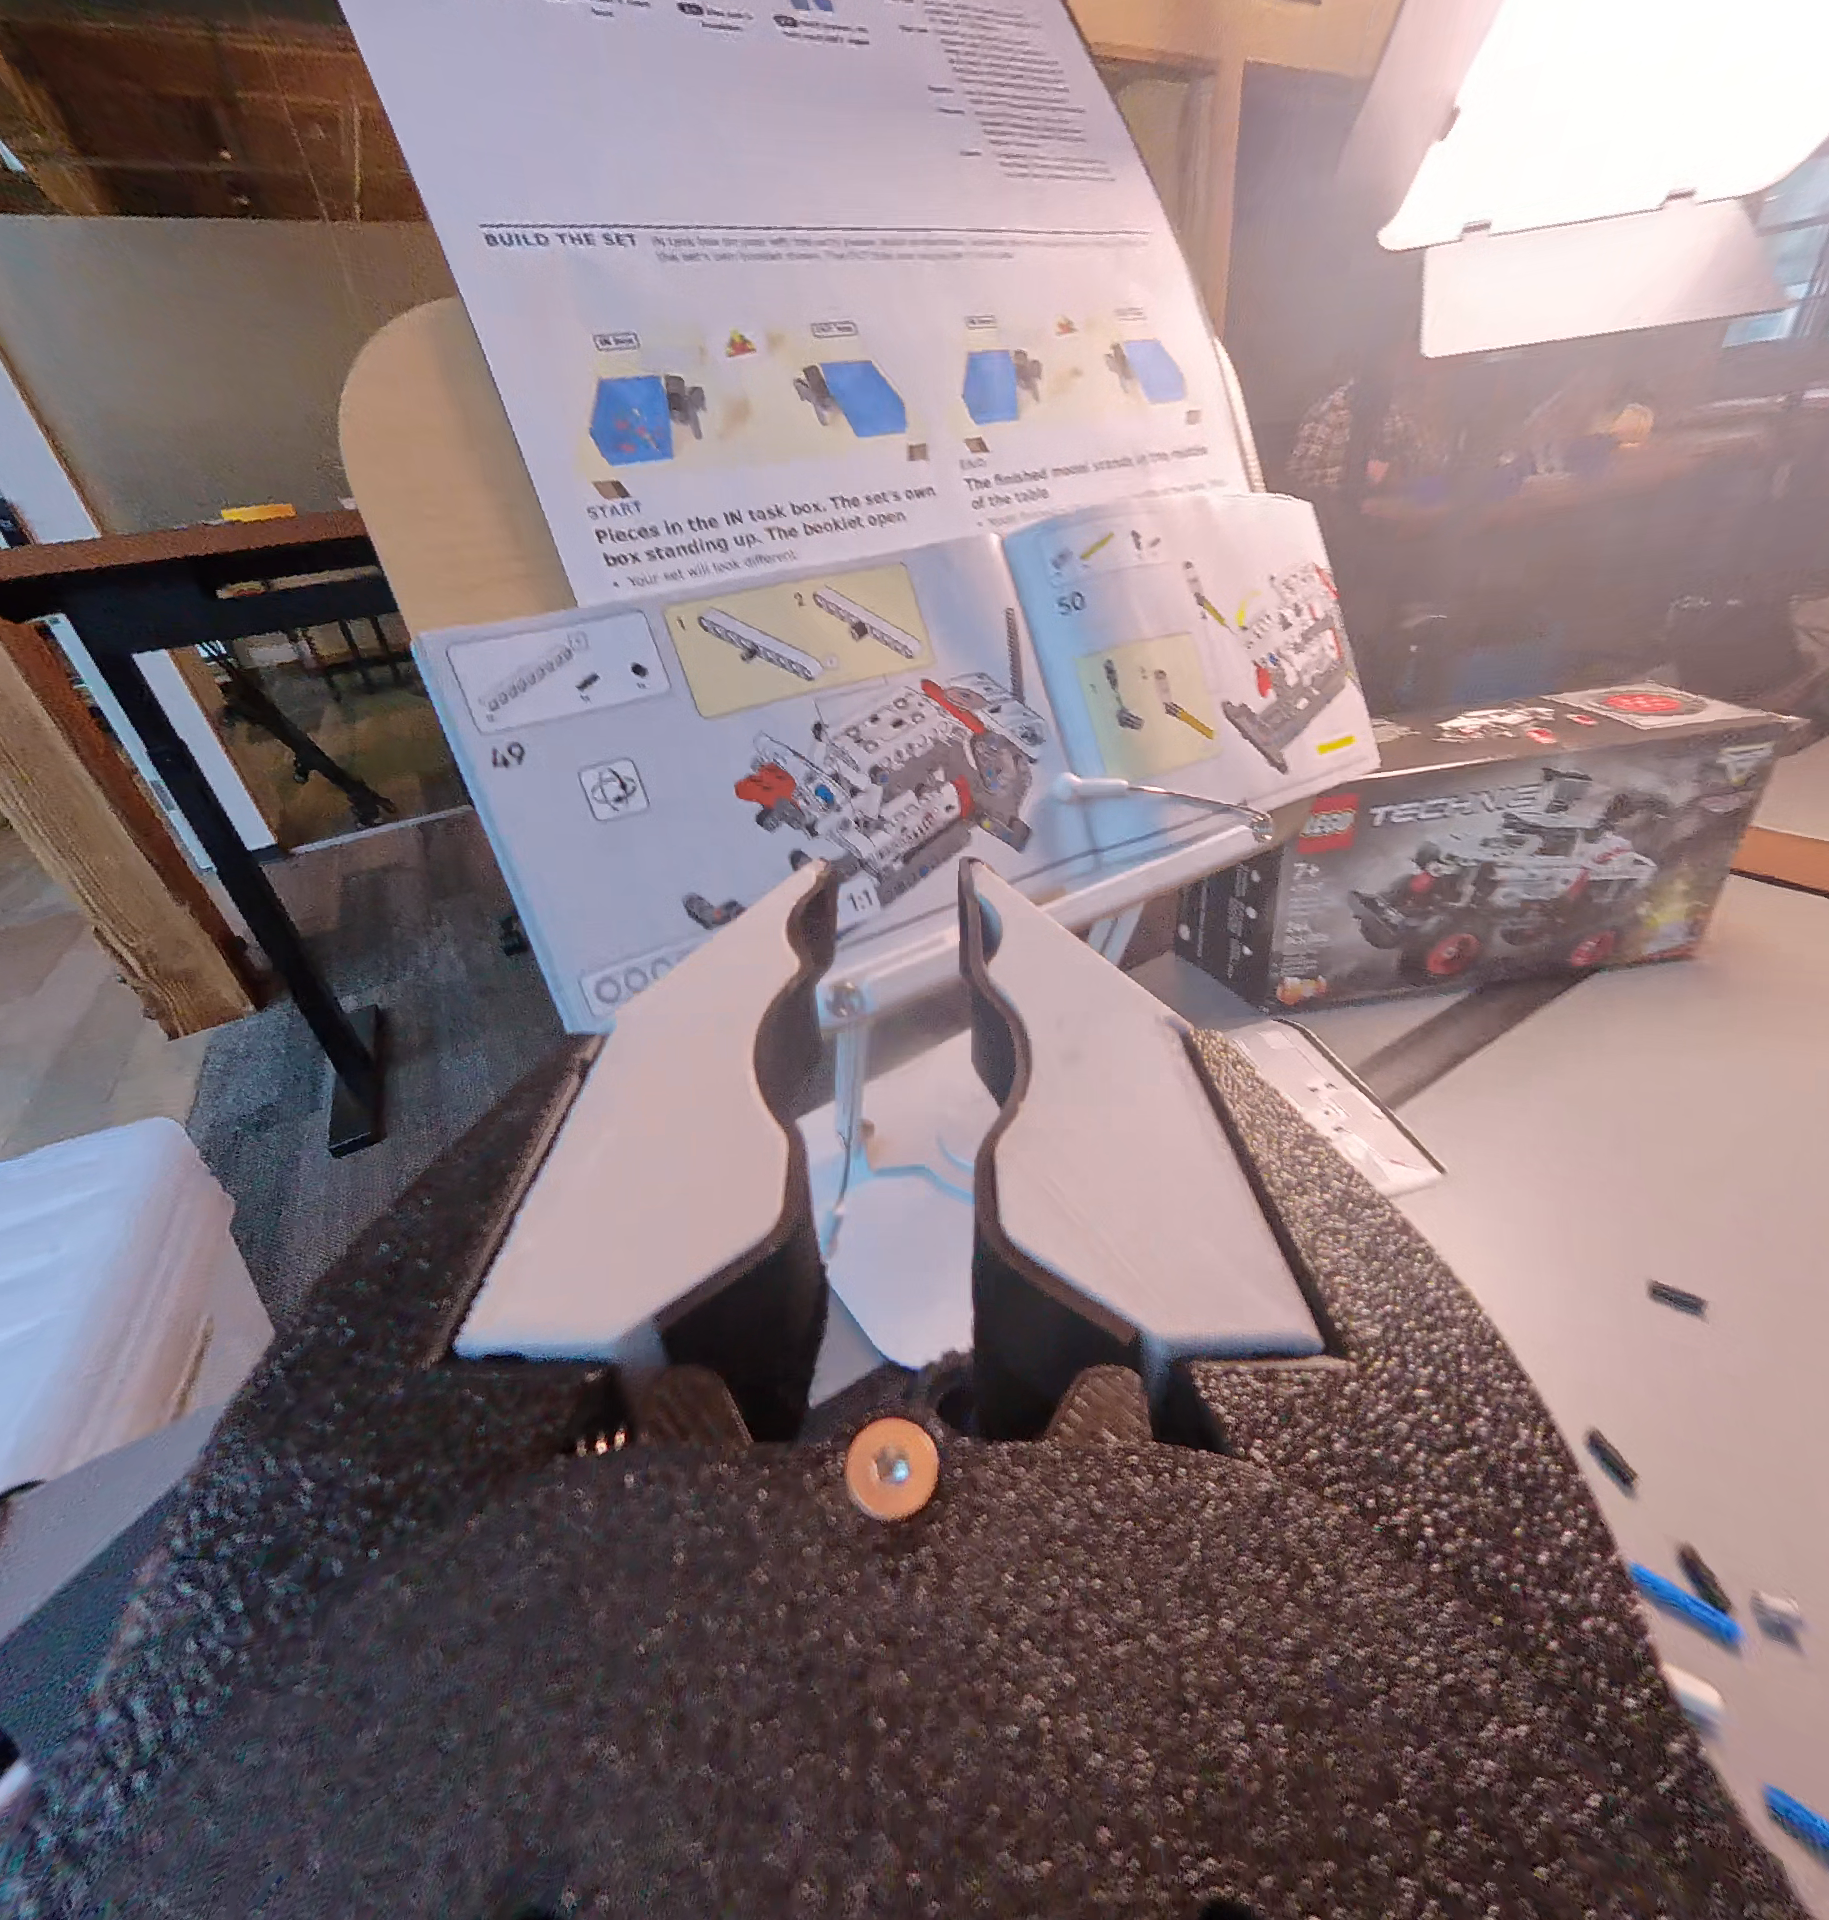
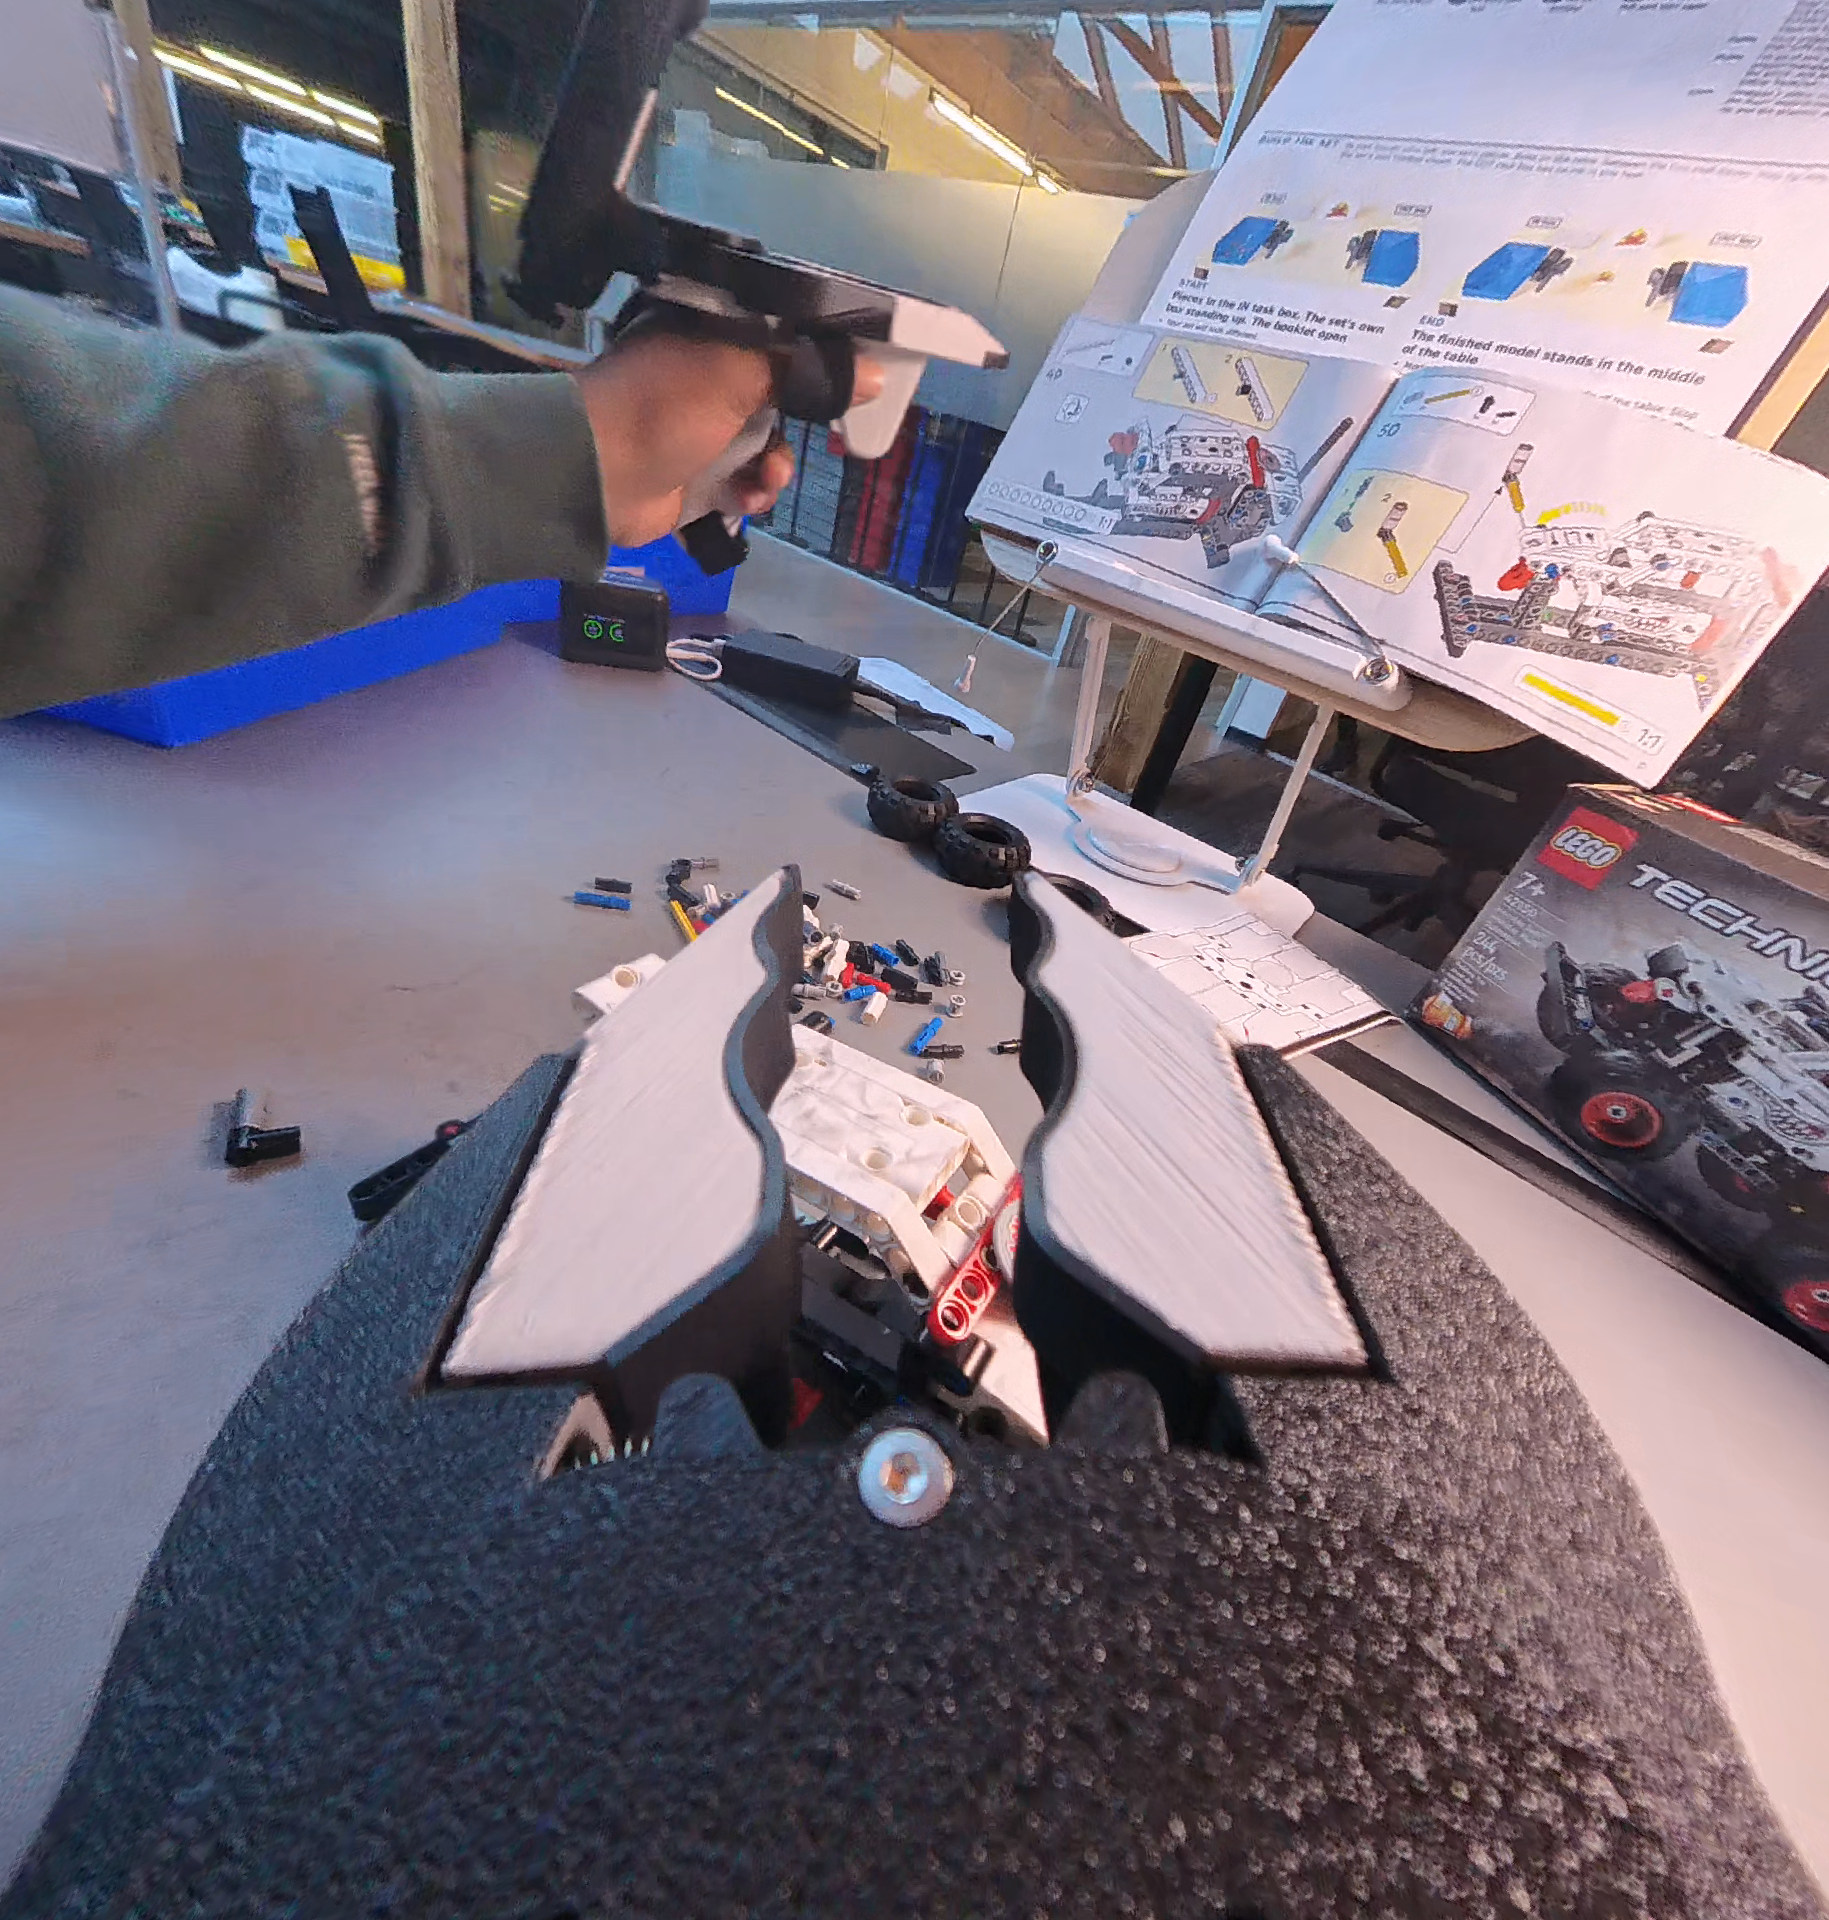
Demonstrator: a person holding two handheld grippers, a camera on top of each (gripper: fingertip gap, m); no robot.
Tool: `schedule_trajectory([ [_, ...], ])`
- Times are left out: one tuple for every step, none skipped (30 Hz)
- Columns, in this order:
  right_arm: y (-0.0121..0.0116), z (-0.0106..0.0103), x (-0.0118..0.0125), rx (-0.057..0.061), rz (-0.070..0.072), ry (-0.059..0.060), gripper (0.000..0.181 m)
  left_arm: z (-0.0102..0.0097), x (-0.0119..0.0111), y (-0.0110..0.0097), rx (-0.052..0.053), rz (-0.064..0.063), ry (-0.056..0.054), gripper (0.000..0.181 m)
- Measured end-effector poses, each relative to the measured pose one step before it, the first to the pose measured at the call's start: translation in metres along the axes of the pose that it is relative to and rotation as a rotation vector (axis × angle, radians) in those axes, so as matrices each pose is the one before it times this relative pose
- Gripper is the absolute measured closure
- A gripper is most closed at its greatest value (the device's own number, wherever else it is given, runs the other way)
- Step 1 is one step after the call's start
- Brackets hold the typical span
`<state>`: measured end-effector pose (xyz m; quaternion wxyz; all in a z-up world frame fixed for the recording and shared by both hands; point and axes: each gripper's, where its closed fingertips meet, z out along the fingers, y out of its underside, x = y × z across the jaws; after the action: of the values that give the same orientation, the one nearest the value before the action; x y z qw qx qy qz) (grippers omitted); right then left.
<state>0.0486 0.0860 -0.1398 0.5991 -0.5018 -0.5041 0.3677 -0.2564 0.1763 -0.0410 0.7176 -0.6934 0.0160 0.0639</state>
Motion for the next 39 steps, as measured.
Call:
schedule_trajectory([
  [-0.00023, -0.00022, 0.00120, 0.0040, -0.0017, 0.0014, 0.142, 0.01291, -0.00702, -0.00282, -0.0014, 0.0051, -0.0080, 0.159],
  [-0.00038, -0.00037, 0.00070, 0.0041, 0.0049, -0.0039, 0.142, 0.01132, -0.00565, -0.00233, -0.0012, -0.0019, -0.0048, 0.159],
  [-0.00031, -0.00048, 0.00163, 0.0037, 0.0107, 0.0018, 0.142, 0.00978, -0.00443, -0.00216, 0.0006, -0.0018, -0.0024, 0.159],
  [-0.00056, -0.00061, 0.00192, 0.0046, 0.0122, 0.0041, 0.142, 0.00858, -0.00398, -0.00147, 0.0004, 0.0013, -0.0042, 0.159],
  [-0.00052, -0.00046, 0.00154, 0.0035, 0.0124, 0.0009, 0.142, 0.00746, -0.00360, -0.00043, -0.0015, 0.0042, -0.0061, 0.160],
  [-0.00025, -0.00036, 0.00125, 0.0011, 0.0123, 0.0000, 0.142, 0.00666, -0.00305, 0.00063, -0.0038, 0.0038, -0.0051, 0.160],
  [-0.00019, -0.00027, 0.00177, 0.0017, 0.0106, 0.0046, 0.142, 0.00582, -0.00259, 0.00139, -0.0039, 0.0017, -0.0046, 0.160],
  [-0.00004, -0.00011, 0.00121, 0.0021, 0.0073, 0.0017, 0.143, 0.00502, -0.00207, 0.00234, -0.0053, -0.0007, -0.0024, 0.161],
  [0.00057, 0.00011, 0.00017, -0.0007, 0.0055, -0.0034, 0.143, 0.00447, -0.00161, 0.00296, -0.0068, -0.0018, -0.0028, 0.162],
  [0.00145, 0.00042, 0.00060, -0.0048, 0.0059, 0.0006, 0.143, 0.00389, -0.00050, 0.00367, -0.0075, -0.0029, 0.0022, 0.163],
  [0.00168, 0.00062, 0.00048, -0.0055, 0.0043, 0.0009, 0.143, 0.00339, 0.00053, 0.00419, -0.0084, -0.0037, 0.0056, 0.164],
  [0.00169, 0.00059, -0.00058, -0.0060, 0.0020, -0.0049, 0.143, 0.00238, 0.00126, 0.00422, -0.0064, -0.0031, 0.0070, 0.165],
  [0.00168, 0.00063, -0.00034, -0.0062, 0.0011, -0.0022, 0.143, 0.00151, 0.00255, 0.00396, -0.0024, -0.0030, 0.0112, 0.167],
  [0.00132, 0.00056, 0.00000, -0.0038, -0.0010, 0.0003, 0.143, 0.00089, 0.00342, 0.00378, 0.0007, -0.0027, 0.0138, 0.170],
  [0.00118, 0.00050, -0.00036, -0.0043, -0.0017, -0.0021, 0.144, 0.00076, 0.00317, 0.00419, -0.0015, -0.0047, 0.0118, 0.172],
  [0.00152, 0.00044, -0.00033, -0.0059, 0.0000, -0.0024, 0.144, 0.00065, 0.00254, 0.00401, -0.0026, -0.0112, 0.0096, 0.175],
  [0.00118, 0.00048, 0.00007, -0.0047, 0.0014, -0.0006, 0.144, 0.00060, 0.00283, 0.00352, -0.0018, -0.0107, 0.0125, 0.176],
  [0.00082, 0.00035, -0.00001, -0.0021, 0.0018, -0.0008, 0.144, 0.00062, 0.00273, 0.00279, -0.0026, -0.0027, 0.0123, 0.177],
  [0.00090, 0.00028, 0.00043, -0.0033, 0.0022, 0.0018, 0.144, 0.00068, 0.00182, 0.00243, -0.0047, 0.0071, 0.0061, 0.177],
  [0.00076, 0.00031, 0.00065, -0.0039, 0.0009, 0.0034, 0.144, 0.00069, 0.00066, 0.00223, -0.0072, 0.0121, -0.0015, 0.178],
  [0.00073, 0.00011, 0.00024, -0.0037, -0.0002, 0.0003, 0.144, 0.00081, 0.00061, 0.00191, -0.0070, 0.0087, -0.0007, 0.178],
  [0.00064, 0.00015, 0.00044, -0.0031, 0.0003, 0.0019, 0.144, 0.00099, 0.00105, 0.00144, -0.0047, 0.0032, 0.0047, 0.178],
  [0.00043, 0.00002, 0.00037, -0.0021, 0.0000, 0.0009, 0.144, 0.00102, 0.00079, 0.00159, -0.0058, 0.0024, 0.0032, 0.179],
  [0.00025, 0.00000, -0.00006, -0.0018, 0.0001, -0.0009, 0.144, 0.00128, -0.00043, 0.00181, -0.0091, 0.0047, -0.0042, 0.179],
  [0.00023, 0.00010, 0.00007, -0.0017, 0.0000, 0.0001, 0.144, 0.00122, -0.00043, 0.00124, -0.0057, 0.0060, -0.0035, 0.179],
  [0.00024, 0.00006, -0.00031, -0.0013, -0.0015, -0.0012, 0.144, 0.00111, 0.00077, 0.00045, -0.0014, 0.0044, 0.0036, 0.180],
  [0.00034, 0.00004, -0.00048, -0.0023, -0.0026, -0.0014, 0.144, 0.00102, 0.00008, 0.00050, -0.0039, 0.0038, -0.0006, 0.180],
  [0.00068, 0.00020, -0.00036, -0.0033, -0.0029, -0.0008, 0.144, 0.00115, -0.00067, 0.00050, -0.0048, 0.0039, -0.0059, 0.181],
  [0.00066, 0.00024, -0.00039, -0.0031, -0.0022, -0.0014, 0.144, 0.00099, 0.00000, 0.00000, -0.0013, 0.0004, 0.0001, 0.181],
  [0.00055, 0.00026, -0.00046, -0.0021, -0.0003, -0.0025, 0.144, 0.00080, -0.00013, -0.00003, 0.0000, -0.0022, -0.0008, 0.181],
  [0.00087, 0.00043, -0.00049, -0.0035, 0.0014, -0.0035, 0.144, 0.00057, -0.00007, 0.00004, 0.0009, -0.0011, -0.0013, 0.181],
  [0.00097, 0.00029, -0.00016, -0.0042, 0.0015, -0.0012, 0.144, 0.00054, -0.00018, 0.00039, -0.0011, 0.0000, -0.0024, 0.181],
  [0.00051, 0.00019, -0.00015, -0.0017, -0.0001, -0.0004, 0.144, 0.00054, 0.00022, 0.00061, -0.0013, 0.0010, 0.0008, 0.181],
  [0.00043, 0.00020, -0.00016, -0.0018, -0.0002, -0.0013, 0.144, 0.00036, 0.00021, 0.00073, -0.0012, 0.0002, 0.0010, 0.181],
  [0.00036, 0.00018, -0.00030, -0.0020, 0.0010, -0.0018, 0.144, 0.00020, 0.00017, 0.00055, -0.0005, 0.0005, 0.0010, 0.181],
  [0.00027, 0.00023, -0.00036, -0.0014, 0.0012, -0.0021, 0.144, 0.00011, -0.00020, 0.00033, -0.0002, 0.0011, -0.0004, 0.181],
  [0.00034, 0.00013, -0.00025, -0.0012, 0.0001, -0.0012, 0.144, 0.00004, -0.00037, 0.00022, 0.0002, 0.0000, 0.0000, 0.181],
  [0.00060, 0.00024, -0.00030, -0.0025, -0.0011, -0.0018, 0.144, 0.00017, -0.00034, -0.00007, 0.0008, -0.0010, -0.0001, 0.181],
  [0.00089, 0.00042, -0.00013, -0.0032, -0.0007, -0.0005, 0.144, 0.00017, -0.00076, -0.00014, 0.0008, -0.0009, -0.0016, 0.181],
])
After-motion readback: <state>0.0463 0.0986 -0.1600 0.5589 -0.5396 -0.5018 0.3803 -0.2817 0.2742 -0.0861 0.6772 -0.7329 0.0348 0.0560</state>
